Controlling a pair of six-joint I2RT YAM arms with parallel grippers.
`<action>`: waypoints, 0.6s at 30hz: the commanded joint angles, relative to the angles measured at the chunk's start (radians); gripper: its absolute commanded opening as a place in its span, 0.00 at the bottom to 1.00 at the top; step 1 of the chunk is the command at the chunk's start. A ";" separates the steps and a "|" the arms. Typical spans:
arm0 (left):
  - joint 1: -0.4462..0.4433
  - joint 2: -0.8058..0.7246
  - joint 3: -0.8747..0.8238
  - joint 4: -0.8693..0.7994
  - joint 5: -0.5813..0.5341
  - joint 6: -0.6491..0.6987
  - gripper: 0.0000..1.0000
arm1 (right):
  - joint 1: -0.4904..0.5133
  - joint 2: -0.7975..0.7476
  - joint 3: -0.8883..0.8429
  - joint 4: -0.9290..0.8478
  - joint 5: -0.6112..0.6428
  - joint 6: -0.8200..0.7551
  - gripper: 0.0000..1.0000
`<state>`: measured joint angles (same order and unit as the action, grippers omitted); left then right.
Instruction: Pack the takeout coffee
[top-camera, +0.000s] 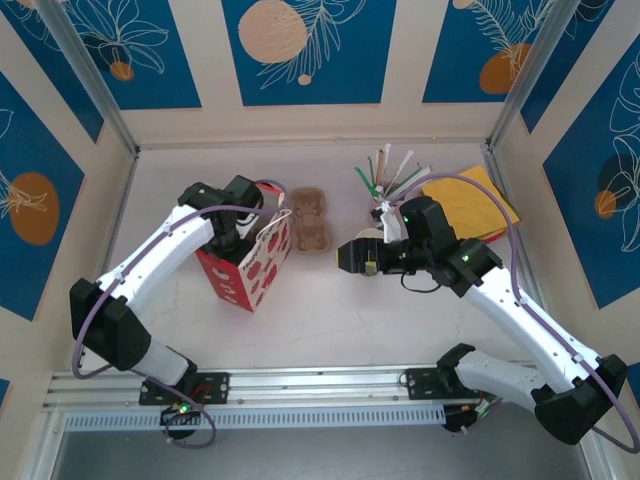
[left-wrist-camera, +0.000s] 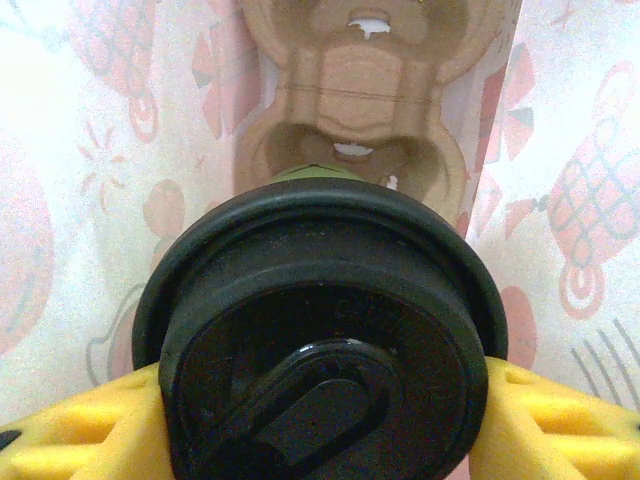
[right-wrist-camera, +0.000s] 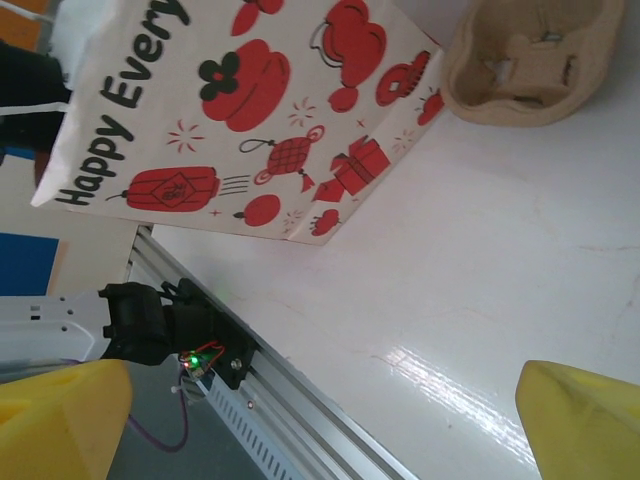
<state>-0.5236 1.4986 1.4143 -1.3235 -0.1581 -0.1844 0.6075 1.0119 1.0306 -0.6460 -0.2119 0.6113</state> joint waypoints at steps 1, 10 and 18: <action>0.016 -0.028 -0.005 -0.020 -0.016 0.001 0.60 | 0.018 0.009 0.036 0.039 0.010 0.002 0.99; 0.016 -0.023 -0.001 -0.016 -0.015 0.007 0.60 | 0.043 0.033 0.056 0.020 0.025 0.008 0.99; 0.016 -0.021 -0.003 -0.004 -0.006 0.013 0.59 | 0.044 0.027 0.052 0.005 0.037 0.010 0.99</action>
<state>-0.5228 1.4986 1.4143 -1.3228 -0.1619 -0.1814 0.6445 1.0454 1.0550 -0.6289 -0.1829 0.6121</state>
